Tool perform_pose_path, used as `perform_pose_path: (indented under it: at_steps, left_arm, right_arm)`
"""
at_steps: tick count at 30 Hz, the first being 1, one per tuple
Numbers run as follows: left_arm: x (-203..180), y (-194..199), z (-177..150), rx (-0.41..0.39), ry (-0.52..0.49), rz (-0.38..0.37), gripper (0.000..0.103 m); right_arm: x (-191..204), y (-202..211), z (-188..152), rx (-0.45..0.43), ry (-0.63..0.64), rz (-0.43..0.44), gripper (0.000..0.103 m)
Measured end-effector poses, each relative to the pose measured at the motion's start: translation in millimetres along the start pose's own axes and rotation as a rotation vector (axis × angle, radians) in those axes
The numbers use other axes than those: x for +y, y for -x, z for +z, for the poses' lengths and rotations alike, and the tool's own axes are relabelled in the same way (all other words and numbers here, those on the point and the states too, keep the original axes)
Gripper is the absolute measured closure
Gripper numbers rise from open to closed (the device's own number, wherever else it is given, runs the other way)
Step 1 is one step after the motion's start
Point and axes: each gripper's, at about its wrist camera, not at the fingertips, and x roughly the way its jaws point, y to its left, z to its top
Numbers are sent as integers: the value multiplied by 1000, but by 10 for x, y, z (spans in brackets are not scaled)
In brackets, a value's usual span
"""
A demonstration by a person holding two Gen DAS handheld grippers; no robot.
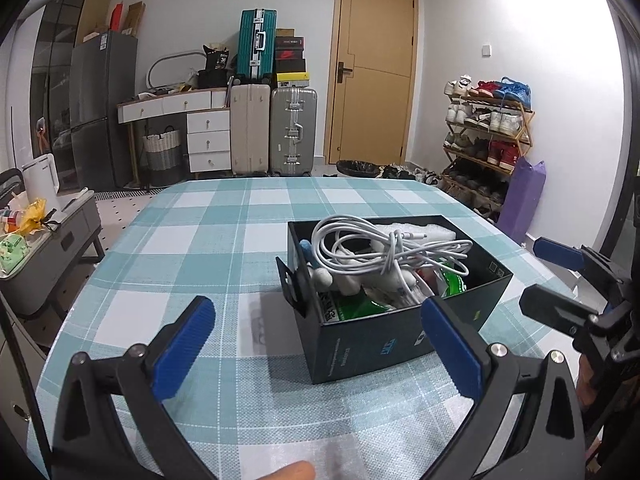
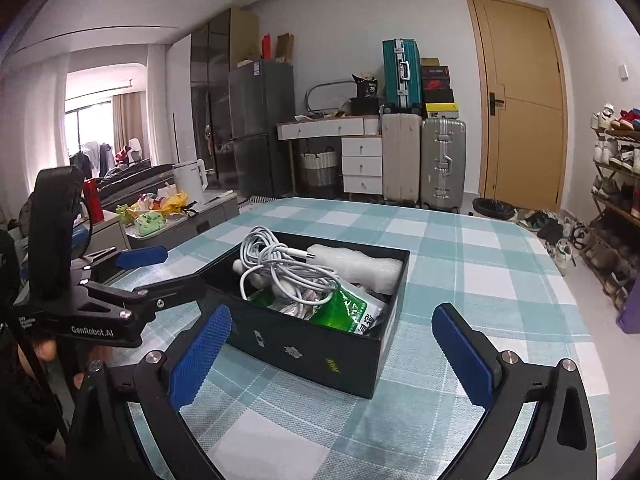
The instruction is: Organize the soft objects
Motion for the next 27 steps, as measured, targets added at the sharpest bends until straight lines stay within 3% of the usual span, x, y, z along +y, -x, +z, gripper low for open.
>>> perform_pose_path:
  at_steps: [27]
  left_arm:
    - [-46,31,-9,-1,-20,-29,0]
  right_arm:
    - [42,114,3,-45,11,5,1]
